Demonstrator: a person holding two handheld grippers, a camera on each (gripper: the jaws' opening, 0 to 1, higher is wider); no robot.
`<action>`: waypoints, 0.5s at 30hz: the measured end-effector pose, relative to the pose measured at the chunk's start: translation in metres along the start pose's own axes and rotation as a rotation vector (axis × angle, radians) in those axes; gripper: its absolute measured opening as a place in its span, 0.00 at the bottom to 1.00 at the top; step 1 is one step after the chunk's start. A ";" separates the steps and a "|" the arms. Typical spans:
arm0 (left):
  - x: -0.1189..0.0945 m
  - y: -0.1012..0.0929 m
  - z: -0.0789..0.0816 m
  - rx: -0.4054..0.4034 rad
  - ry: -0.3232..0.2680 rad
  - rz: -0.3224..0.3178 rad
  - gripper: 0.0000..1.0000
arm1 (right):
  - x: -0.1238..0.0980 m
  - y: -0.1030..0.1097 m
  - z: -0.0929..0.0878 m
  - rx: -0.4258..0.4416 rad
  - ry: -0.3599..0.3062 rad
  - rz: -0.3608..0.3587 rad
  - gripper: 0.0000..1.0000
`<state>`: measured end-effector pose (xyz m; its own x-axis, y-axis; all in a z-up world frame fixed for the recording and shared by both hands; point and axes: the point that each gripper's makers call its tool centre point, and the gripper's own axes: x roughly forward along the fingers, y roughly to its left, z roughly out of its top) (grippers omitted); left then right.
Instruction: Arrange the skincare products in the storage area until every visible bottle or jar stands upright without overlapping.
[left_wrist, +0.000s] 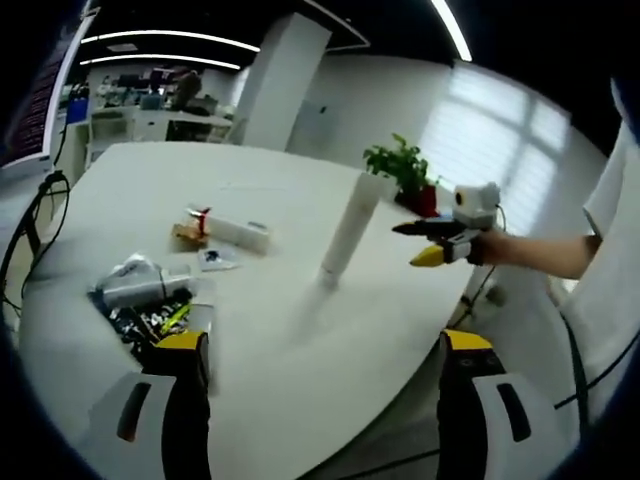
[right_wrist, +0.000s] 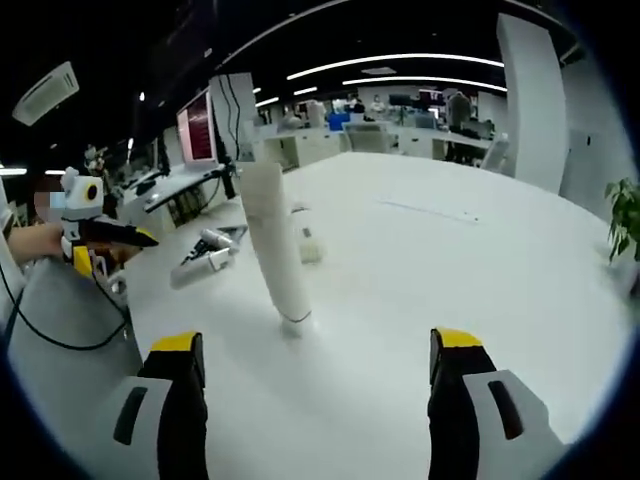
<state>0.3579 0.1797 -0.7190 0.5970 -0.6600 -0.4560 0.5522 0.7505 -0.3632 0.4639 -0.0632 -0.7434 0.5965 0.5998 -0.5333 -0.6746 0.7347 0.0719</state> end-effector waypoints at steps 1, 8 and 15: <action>0.000 -0.001 -0.001 0.001 0.003 -0.001 0.87 | 0.002 -0.005 0.000 -0.003 0.005 -0.004 0.92; -0.002 -0.002 0.004 -0.029 -0.024 -0.006 0.87 | 0.010 -0.034 0.016 0.006 0.006 -0.037 0.92; -0.003 0.003 0.006 -0.041 -0.041 -0.007 0.87 | 0.026 -0.052 0.028 -0.013 0.029 -0.049 0.91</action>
<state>0.3611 0.1838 -0.7142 0.6168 -0.6658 -0.4198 0.5330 0.7457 -0.3997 0.5269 -0.0765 -0.7372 0.6165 0.5535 -0.5600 -0.6503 0.7589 0.0341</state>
